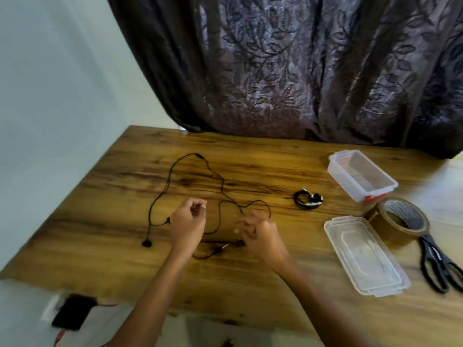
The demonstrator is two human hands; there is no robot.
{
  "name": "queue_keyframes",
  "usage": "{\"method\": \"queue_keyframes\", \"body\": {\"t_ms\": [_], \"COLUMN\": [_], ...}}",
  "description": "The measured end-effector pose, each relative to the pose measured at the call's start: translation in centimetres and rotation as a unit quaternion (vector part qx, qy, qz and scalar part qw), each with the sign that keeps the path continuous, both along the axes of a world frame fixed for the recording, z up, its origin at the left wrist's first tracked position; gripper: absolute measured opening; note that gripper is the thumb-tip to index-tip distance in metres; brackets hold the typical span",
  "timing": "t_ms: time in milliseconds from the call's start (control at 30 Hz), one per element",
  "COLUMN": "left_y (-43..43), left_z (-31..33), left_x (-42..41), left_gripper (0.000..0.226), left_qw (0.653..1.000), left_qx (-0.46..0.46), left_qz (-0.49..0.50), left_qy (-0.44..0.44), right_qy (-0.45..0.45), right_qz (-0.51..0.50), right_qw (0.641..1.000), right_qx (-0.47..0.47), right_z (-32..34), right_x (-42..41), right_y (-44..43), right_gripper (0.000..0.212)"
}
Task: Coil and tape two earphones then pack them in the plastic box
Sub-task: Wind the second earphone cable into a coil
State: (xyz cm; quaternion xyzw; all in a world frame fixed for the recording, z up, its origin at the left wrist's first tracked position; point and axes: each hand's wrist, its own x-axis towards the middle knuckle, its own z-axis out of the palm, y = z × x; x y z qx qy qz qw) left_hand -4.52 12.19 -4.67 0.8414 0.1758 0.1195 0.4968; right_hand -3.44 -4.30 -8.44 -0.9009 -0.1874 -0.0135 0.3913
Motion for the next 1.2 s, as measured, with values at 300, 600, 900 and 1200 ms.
{"method": "queue_keyframes", "body": {"t_ms": [300,600,900,1200], "left_y": [2.2,0.1,-6.4,-10.8], "left_z": [-1.2,1.6,8.4,13.9], "left_x": [-3.3,-3.4,-0.6,3.3], "left_gripper": [0.011,0.015,0.029,0.019], "left_qw": [1.000,0.996,0.953,0.910], "left_qx": [0.011,0.009,-0.234,-0.236], "left_qz": [0.015,-0.089,-0.184,-0.338], "left_qy": [0.018,0.022,0.056,0.042], "right_qy": [-0.047,0.047,-0.097,-0.185], "right_qz": [0.110,-0.014,-0.150,-0.111], "right_qw": [0.980,0.991,0.944,0.907], "right_qx": [-0.159,0.124,0.276,0.362], "right_z": [-2.0,1.9,8.9,11.9], "right_x": [-1.9,-2.2,-2.0,-0.6], "right_y": [2.4,1.0,-2.2,-6.5], "right_gripper": [0.028,0.013,0.015,0.031]}}
